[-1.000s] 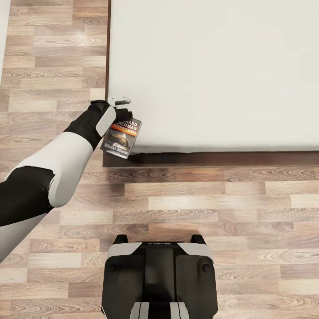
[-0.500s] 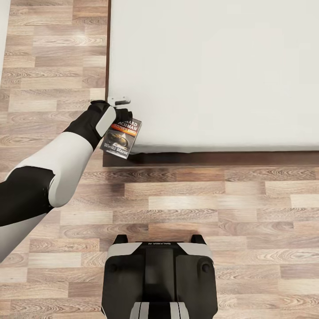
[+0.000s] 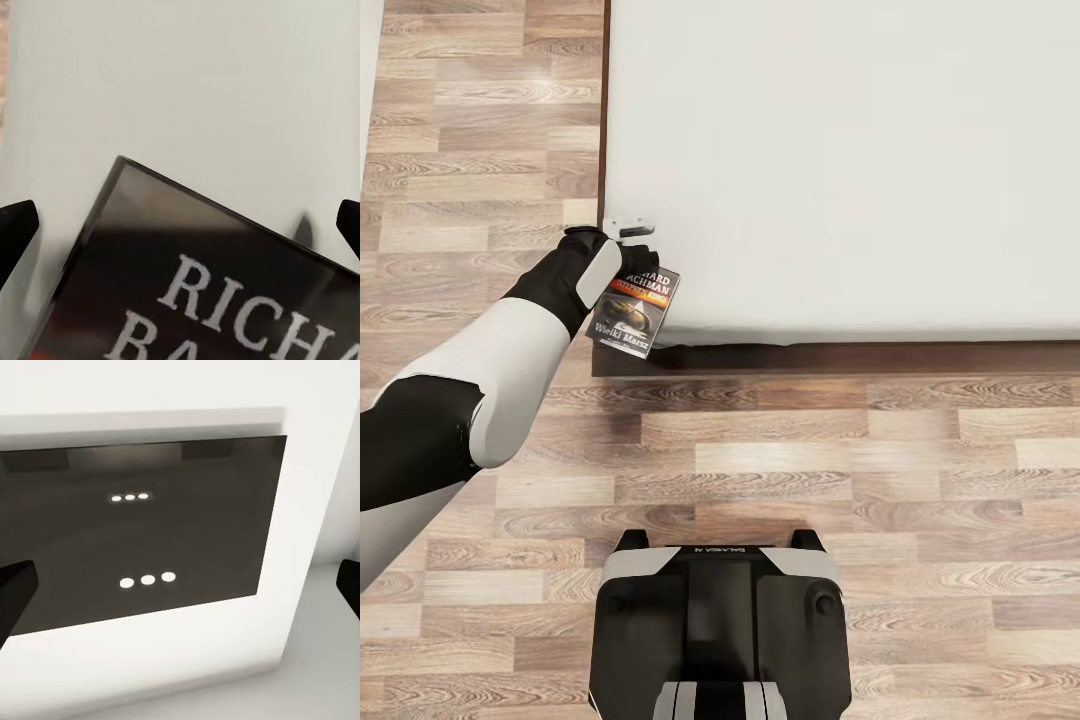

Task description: In the bedroom, move the book from the bed onto either nightstand, and place the two sandals side by side next to the bed.

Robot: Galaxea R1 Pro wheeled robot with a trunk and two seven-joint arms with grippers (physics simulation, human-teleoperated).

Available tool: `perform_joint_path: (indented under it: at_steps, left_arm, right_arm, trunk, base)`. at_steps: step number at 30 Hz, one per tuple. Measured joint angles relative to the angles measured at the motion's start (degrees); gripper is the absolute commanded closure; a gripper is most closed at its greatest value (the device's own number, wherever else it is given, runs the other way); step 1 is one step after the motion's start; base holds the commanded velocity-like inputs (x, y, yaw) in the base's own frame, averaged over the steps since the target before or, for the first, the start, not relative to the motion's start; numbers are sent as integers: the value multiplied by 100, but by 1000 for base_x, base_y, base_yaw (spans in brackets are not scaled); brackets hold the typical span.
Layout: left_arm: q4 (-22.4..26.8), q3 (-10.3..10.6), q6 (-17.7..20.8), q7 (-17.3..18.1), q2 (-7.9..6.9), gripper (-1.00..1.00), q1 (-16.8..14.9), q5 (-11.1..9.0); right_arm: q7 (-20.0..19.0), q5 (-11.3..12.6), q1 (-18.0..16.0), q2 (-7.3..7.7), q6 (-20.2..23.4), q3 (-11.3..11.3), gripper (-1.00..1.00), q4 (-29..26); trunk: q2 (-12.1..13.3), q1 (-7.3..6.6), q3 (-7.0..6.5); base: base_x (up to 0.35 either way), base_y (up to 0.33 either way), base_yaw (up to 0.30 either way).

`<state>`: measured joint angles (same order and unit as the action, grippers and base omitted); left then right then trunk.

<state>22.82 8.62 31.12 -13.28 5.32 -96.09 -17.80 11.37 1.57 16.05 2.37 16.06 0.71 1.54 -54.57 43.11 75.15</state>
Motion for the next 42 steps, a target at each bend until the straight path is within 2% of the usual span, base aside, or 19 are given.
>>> perform_joint_path:
  at_steps: [15, 42]
  left_arm:
    - [30, 10, 3, -13, 0, -100, 3, -85]
    - [288, 36, -140, -67, 1, -100, -5, -101]
  right_arm:
    - [0, -1, -1, -4, 0, 0, -100, -1]
    - [0, -5, -8, -6, 2, 0, -100, -5]
  trunk:
    - [1, 1, 1]
    - [1, 1, 1]
  base:
    - [0, 0, 0]
    - [0, 0, 0]
